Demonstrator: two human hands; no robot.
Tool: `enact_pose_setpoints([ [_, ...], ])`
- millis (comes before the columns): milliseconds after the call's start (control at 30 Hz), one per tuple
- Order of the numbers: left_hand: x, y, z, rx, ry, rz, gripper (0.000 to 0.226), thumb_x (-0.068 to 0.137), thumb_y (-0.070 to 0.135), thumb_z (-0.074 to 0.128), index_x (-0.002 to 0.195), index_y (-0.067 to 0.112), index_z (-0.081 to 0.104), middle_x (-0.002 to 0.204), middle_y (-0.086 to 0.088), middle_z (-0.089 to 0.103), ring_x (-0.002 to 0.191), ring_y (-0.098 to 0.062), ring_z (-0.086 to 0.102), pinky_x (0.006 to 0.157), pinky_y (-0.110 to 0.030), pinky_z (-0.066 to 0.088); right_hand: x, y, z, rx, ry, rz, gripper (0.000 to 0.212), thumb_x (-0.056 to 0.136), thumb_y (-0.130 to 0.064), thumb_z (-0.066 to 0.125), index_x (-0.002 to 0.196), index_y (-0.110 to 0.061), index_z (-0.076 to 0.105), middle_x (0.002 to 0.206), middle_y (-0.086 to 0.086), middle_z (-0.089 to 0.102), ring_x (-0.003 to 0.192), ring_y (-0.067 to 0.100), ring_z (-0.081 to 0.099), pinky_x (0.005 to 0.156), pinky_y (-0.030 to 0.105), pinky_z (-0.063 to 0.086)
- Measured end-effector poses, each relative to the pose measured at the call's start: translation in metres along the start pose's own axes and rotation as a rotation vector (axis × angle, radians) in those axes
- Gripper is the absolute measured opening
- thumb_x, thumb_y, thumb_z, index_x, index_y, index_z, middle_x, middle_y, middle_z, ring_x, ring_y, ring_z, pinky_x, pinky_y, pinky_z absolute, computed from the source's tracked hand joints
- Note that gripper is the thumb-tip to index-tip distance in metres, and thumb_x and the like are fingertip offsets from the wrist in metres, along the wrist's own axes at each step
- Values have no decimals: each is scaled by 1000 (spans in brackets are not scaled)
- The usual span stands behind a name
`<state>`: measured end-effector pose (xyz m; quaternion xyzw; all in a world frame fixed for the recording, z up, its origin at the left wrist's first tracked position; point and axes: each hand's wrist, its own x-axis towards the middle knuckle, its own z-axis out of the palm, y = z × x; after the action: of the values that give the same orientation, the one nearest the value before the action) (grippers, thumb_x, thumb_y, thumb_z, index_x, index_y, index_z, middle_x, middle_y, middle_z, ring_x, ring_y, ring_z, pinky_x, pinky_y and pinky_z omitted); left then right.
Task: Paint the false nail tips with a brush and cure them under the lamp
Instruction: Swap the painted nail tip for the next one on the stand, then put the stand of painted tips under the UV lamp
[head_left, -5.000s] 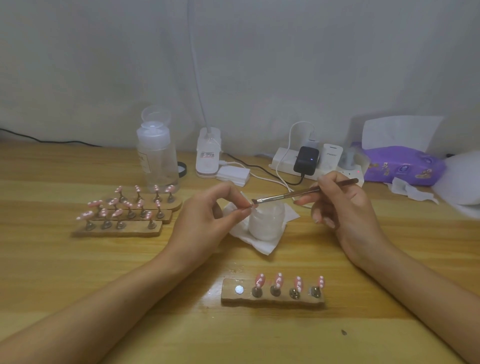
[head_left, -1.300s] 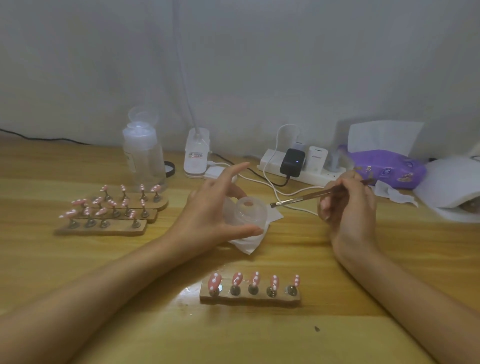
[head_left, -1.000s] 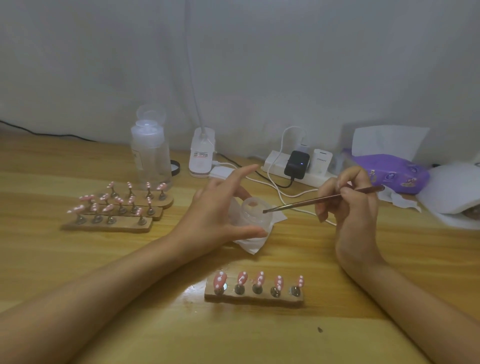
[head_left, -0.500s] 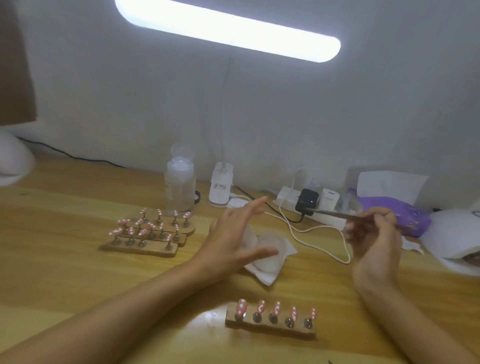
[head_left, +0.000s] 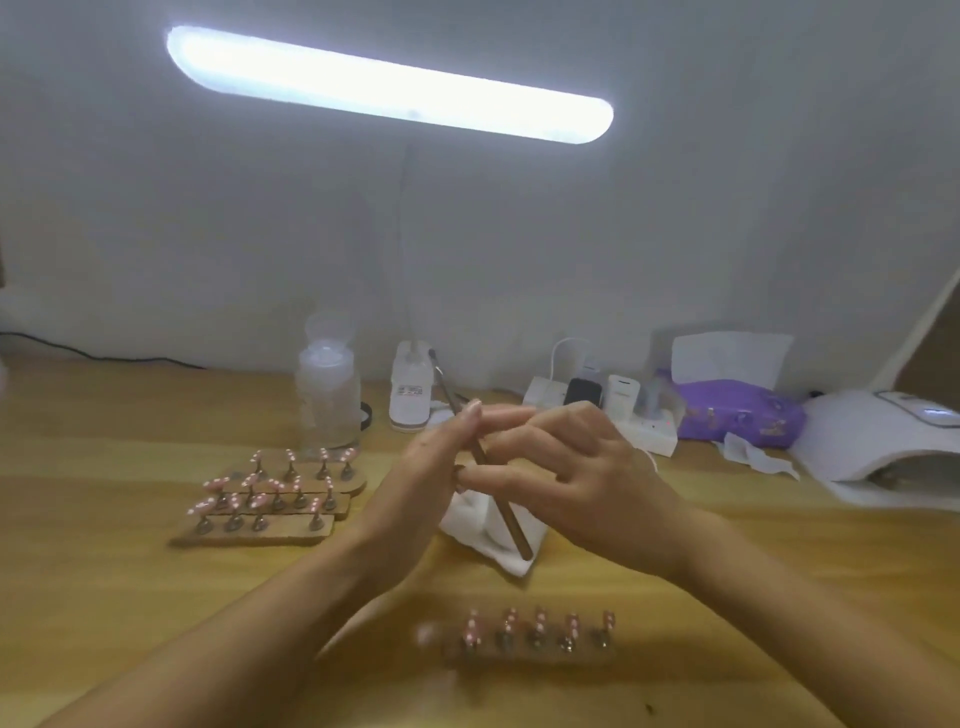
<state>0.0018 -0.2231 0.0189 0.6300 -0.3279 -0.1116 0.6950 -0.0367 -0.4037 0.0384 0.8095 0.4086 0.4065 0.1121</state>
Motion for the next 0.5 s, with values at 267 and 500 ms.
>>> enact_pose_setpoints([
  [267,13,-1,1,-143,18,-28,55,88,53,37,85,22,82,99,9,73,88,-5,60,77,-31,39,-119,28,-55,231,-265,717,28,94,-5,60,110,-27,67,102,-5,67,96,12,57,86,38,47],
  [500,10,18,11,-257,121,-59,71,103,31,28,47,11,68,80,-4,64,83,-14,56,66,-31,32,-158,-5,-80,785,-529,1008,41,78,-55,74,117,-46,66,117,-18,56,118,7,51,104,28,39],
])
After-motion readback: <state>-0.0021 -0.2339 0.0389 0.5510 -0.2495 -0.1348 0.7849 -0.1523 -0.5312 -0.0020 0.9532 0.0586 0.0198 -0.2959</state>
